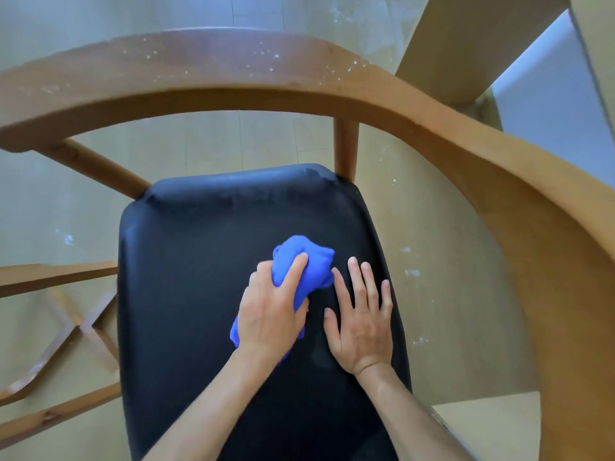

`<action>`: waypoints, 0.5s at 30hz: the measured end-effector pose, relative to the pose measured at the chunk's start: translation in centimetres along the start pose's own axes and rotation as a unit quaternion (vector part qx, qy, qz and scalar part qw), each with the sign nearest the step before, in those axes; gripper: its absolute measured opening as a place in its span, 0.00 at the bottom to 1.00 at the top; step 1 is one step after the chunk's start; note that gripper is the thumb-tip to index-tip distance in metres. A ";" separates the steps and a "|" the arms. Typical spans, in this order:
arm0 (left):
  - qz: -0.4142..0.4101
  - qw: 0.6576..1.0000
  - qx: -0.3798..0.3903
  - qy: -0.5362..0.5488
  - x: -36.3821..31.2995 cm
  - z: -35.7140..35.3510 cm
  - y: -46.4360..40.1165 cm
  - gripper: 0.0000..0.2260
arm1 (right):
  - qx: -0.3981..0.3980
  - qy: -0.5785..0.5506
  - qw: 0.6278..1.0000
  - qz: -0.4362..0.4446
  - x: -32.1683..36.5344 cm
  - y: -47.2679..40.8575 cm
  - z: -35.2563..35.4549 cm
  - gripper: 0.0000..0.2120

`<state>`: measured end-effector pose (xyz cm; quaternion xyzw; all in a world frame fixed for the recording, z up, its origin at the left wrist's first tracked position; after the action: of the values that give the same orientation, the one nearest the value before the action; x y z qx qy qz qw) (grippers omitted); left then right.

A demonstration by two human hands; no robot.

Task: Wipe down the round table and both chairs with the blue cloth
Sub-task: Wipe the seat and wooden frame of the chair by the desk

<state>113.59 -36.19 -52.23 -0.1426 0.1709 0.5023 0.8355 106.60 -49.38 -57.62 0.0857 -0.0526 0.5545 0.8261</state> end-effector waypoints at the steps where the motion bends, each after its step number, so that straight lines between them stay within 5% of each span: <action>1: 0.033 0.999 -0.009 -0.008 -0.3 -0.3 -3.1 0.28 | 0.001 0.002 1.000 0.000 0.0 0.1 0.0 0.30; 5: 0.117 0.992 0.017 -0.052 -0.2 -1.9 -10.3 0.25 | -0.005 0.015 1.000 0.004 0.0 -0.1 -0.3 0.29; 15: 0.129 0.984 0.027 0.118 2.8 3.2 -2.7 0.27 | 0.051 -0.001 0.999 -0.012 0.7 -0.1 1.8 0.26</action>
<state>117.69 -33.88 -50.40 -0.1553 0.2988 0.5805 0.7414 106.95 -49.13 -55.75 0.1294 -0.0239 0.5462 0.8273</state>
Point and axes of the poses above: each hand's wrist, its own y-axis away from the middle knuckle, its own z-axis out of the back of the hand, x = y × z, the point moved 5 cm from there along -y, towards the middle knuckle, and after that the axes turned 14 degrees about -z, right-handed, at the moved point
